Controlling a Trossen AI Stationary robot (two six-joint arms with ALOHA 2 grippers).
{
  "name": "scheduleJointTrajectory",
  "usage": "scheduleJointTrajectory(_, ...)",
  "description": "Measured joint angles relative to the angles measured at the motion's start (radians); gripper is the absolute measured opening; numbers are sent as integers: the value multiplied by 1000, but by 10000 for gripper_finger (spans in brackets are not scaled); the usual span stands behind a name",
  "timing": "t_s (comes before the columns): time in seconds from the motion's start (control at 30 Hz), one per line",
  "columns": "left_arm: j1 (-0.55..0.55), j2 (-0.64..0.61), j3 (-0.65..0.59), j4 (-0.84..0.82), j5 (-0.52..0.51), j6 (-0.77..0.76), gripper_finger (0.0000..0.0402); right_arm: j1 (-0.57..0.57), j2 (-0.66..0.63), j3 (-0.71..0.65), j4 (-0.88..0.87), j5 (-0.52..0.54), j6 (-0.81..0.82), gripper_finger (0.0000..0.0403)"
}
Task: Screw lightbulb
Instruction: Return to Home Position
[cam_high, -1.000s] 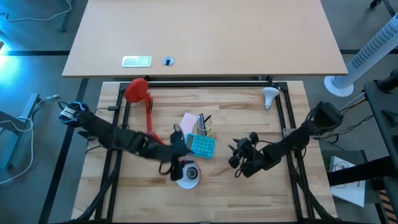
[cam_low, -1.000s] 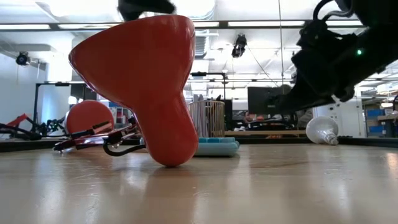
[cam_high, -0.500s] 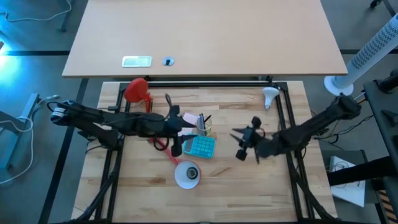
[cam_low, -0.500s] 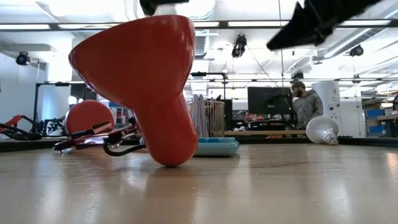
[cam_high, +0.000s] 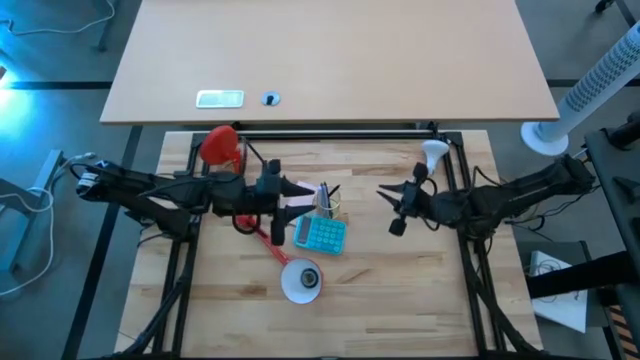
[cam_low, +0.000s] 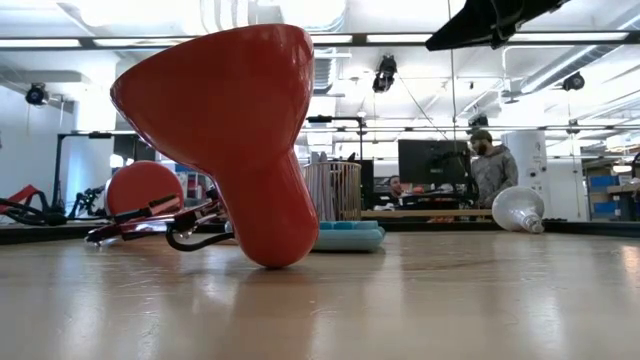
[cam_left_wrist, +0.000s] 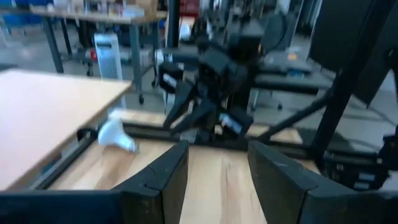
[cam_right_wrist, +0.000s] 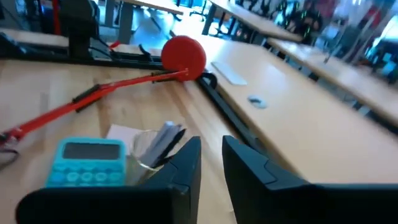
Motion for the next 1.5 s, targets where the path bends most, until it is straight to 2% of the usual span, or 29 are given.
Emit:
scheduleJointTrajectory(0.13, 0, -32, 0, 54, 0, 34, 158, 6, -20, 37, -9, 0, -216, 54)
scheduleJointTrajectory(0.23, 0, -100, 13, -11, 0, 39, 158, 39, -37, 100, -11, 1, -340, 50)
scheduleJointTrajectory(0.4, -1, -262, 24, -216, -2, 96, 158, 100, -84, 224, -25, 1, -301, 49)
scheduleJointTrajectory(0.57, -2, -393, -38, -243, -2, 83, 158, 108, -135, 259, -126, 2, -168, 56)
scheduleJointTrajectory(0.7, -2, -466, -121, -249, -3, 100, 158, 108, -149, 199, -143, -23, -110, 53)
scheduleJointTrajectory(0.87, -2, -545, -234, -247, -3, 112, 158, 120, -150, 109, -143, -150, -44, 42)
scheduleJointTrajectory(1.07, -2, -662, -399, -173, -1, 58, 158, 175, -167, 66, -129, -161, 2, 37)
scheduleJointTrajectory(1.27, -3, -772, -605, -99, 62, 54, 158, 266, -180, -23, 43, -194, -46, 36)
scheduleJointTrajectory(1.5, -3, -790, -772, 74, 59, 28, 158, 331, -179, -168, 206, -194, -15, 34)
